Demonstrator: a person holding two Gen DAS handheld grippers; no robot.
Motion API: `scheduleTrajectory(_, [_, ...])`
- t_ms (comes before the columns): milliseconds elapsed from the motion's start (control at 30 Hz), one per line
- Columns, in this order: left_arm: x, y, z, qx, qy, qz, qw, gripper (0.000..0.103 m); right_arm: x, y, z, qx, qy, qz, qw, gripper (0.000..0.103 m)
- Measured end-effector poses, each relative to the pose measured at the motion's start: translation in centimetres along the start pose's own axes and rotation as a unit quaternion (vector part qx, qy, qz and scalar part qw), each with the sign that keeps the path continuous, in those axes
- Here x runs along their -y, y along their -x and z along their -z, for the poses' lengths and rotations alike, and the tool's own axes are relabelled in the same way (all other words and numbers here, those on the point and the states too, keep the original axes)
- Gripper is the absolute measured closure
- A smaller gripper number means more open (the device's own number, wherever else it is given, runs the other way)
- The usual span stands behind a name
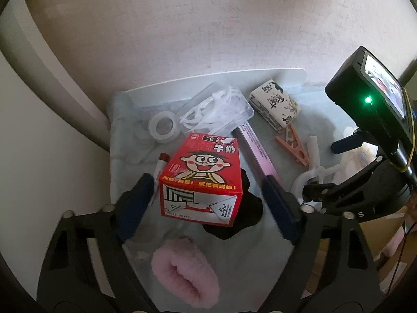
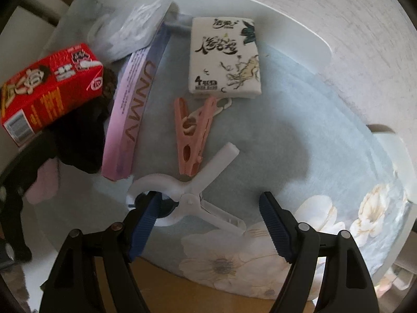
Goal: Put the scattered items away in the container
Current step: 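Grasp the red milk carton with the left tool while the right tool grasps the white clip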
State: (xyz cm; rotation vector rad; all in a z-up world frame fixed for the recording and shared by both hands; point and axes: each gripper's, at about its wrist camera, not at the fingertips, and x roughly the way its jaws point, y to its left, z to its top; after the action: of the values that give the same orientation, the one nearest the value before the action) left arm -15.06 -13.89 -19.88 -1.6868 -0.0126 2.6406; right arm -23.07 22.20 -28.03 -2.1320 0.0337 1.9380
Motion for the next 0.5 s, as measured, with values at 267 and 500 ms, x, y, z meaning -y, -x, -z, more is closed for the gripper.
scheduleTrajectory(267, [-0.2, -0.3, 0.3, -0.004, 0.005, 0.006, 1.0000, 0.056, -1.2, 0.8, 0.2, 0.004, 0.007, 0.016, 1.000, 0.039])
scheduleTrajectory(500, [-0.3, 0.4, 0.3, 0.009, 0.011, 0.018, 0.9997, 0.057, -1.8, 2.1, 0.3, 0.017, 0.000, 0.013, 1.000, 0.076])
